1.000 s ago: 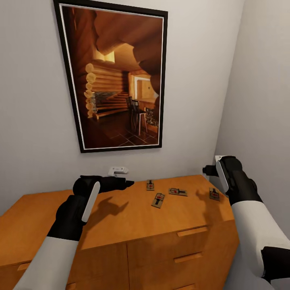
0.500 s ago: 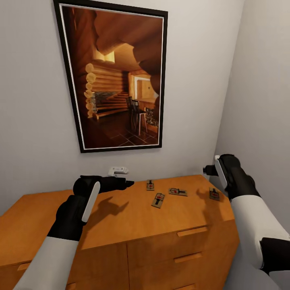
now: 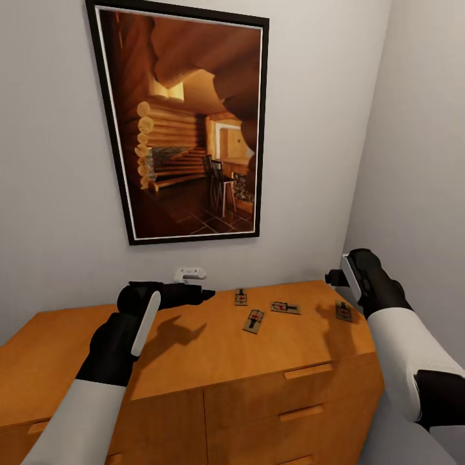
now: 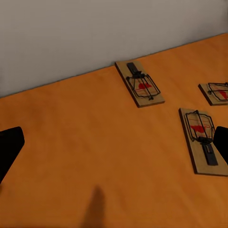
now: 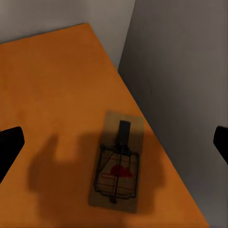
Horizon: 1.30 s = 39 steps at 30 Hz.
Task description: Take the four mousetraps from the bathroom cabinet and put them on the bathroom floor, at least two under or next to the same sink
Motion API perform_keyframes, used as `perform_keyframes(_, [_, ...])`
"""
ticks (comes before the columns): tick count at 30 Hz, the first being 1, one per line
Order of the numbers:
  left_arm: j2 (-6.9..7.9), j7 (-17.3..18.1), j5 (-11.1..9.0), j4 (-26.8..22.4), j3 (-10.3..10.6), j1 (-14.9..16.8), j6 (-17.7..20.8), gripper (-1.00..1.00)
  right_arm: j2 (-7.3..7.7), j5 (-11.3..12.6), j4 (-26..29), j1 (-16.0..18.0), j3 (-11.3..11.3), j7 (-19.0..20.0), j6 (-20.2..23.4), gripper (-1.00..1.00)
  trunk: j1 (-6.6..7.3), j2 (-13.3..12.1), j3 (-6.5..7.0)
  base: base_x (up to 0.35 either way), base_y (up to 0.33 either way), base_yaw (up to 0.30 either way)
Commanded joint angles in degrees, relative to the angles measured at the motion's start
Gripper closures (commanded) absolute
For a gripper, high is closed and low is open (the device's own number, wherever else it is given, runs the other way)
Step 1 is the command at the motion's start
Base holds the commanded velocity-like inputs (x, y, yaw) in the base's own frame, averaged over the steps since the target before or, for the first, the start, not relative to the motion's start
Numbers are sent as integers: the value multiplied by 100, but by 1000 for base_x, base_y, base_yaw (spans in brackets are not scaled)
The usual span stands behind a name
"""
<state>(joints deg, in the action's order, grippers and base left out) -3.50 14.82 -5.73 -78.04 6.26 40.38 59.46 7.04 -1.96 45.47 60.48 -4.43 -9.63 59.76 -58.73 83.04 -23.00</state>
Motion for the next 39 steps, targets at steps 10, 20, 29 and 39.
perform_keyframes(10, [-1,-28,-48,-9,-2,5,31,-100,-1,-23,-28,15,-28,22,24,-100,0,4,-7,0,0,0])
perform_keyframes(20, [-1,-29,-50,-10,-2,5,31,-100,-11,10,-77,16,-45,39,24,-100,0,4,-7,0,0,0])
perform_keyframes(29, [-1,-30,-51,-6,-2,5,31,-100,-10,48,-108,16,-139,65,24,-100,0,4,-7,0,0,0])
perform_keyframes(39, [0,-30,-56,7,-2,5,31,-100,7,33,-542,16,-391,60,24,-100,0,4,-7,0,0,0])
